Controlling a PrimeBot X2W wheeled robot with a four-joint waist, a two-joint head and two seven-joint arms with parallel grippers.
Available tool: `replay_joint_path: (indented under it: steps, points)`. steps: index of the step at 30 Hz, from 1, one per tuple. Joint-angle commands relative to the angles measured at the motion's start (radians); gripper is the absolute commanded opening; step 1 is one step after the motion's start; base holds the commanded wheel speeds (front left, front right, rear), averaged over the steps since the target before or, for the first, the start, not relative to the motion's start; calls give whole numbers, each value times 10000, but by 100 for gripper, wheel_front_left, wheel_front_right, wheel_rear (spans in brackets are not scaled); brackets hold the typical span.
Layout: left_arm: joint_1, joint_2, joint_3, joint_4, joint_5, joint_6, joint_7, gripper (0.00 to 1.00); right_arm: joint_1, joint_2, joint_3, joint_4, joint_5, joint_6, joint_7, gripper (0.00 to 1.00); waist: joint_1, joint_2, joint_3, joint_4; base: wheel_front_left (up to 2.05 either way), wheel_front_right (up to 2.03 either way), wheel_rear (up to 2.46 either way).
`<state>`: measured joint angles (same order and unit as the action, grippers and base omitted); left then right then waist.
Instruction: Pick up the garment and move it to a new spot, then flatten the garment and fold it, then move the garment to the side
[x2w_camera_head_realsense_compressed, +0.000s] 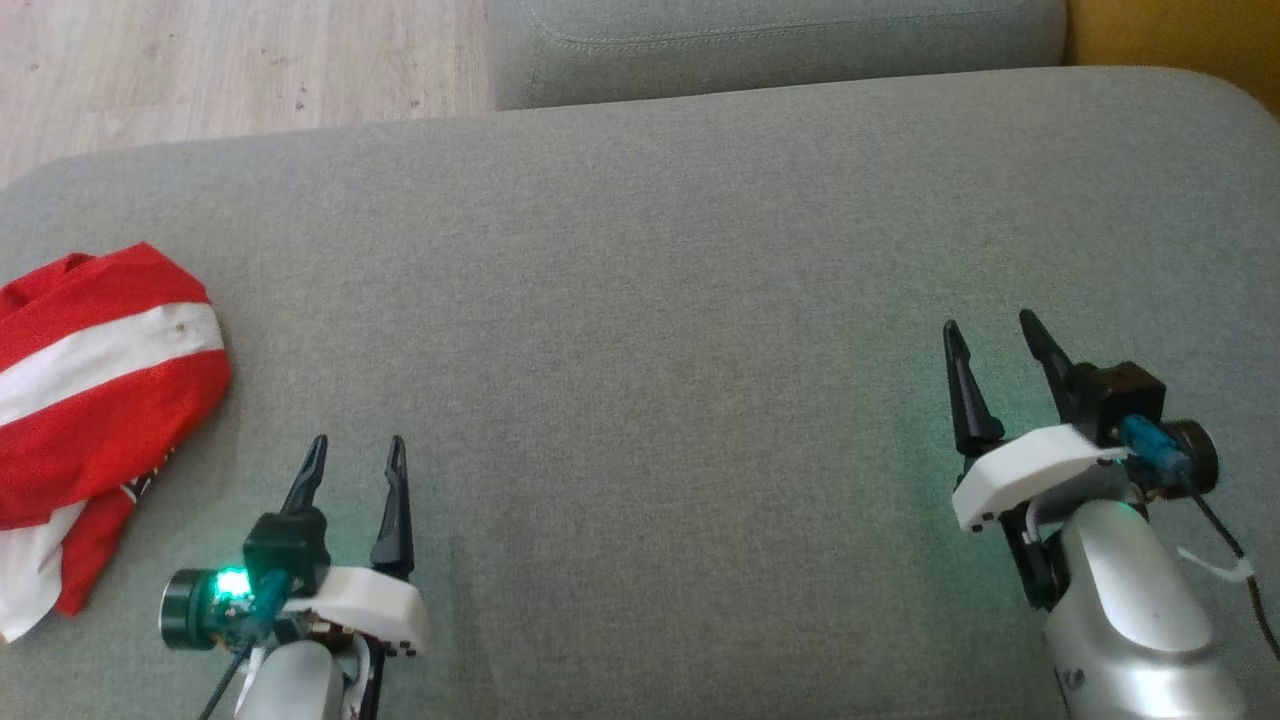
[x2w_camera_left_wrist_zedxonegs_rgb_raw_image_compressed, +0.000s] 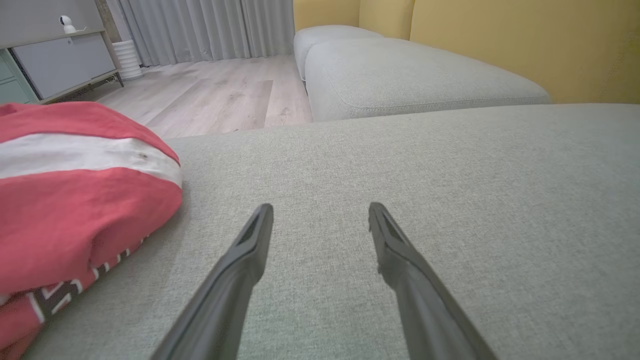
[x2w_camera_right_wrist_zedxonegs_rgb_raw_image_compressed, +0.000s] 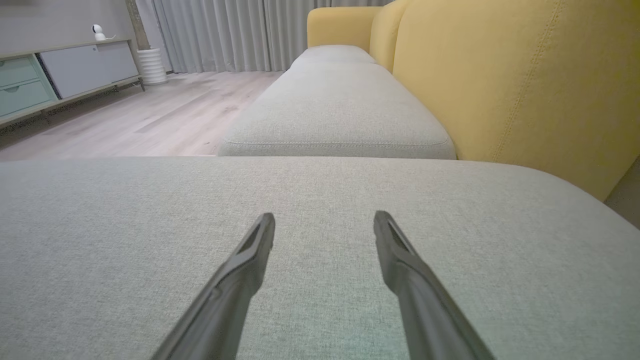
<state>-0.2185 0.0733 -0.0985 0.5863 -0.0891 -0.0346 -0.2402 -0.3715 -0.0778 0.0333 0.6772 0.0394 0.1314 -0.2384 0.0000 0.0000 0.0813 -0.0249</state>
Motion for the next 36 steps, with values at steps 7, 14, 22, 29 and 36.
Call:
replay_joint_path:
  steps: [7,14,22,29,36]
  points:
    - [-397,107,390,-76,479,189,-216,100,-481,46,-103,-218,-672,-7,-233,100,0,0,41,31,0,0,0]
    - [-331,33,613,-42,353,234,-216,100,-398,110,-297,-201,-803,-7,-233,100,0,0,106,150,0,0,0]
    - [-236,-119,763,-111,168,255,-216,100,-195,133,134,-142,-609,-7,-233,100,0,0,128,1600,0,0,0]
    - [75,-173,866,-96,95,189,-216,100,-126,191,663,-9,-291,-7,-233,100,0,0,62,3313,0,0,0]
    - [279,-197,1063,-50,6,29,-216,100,-231,261,1464,169,181,-7,-233,100,0,0,153,4188,0,0,0]
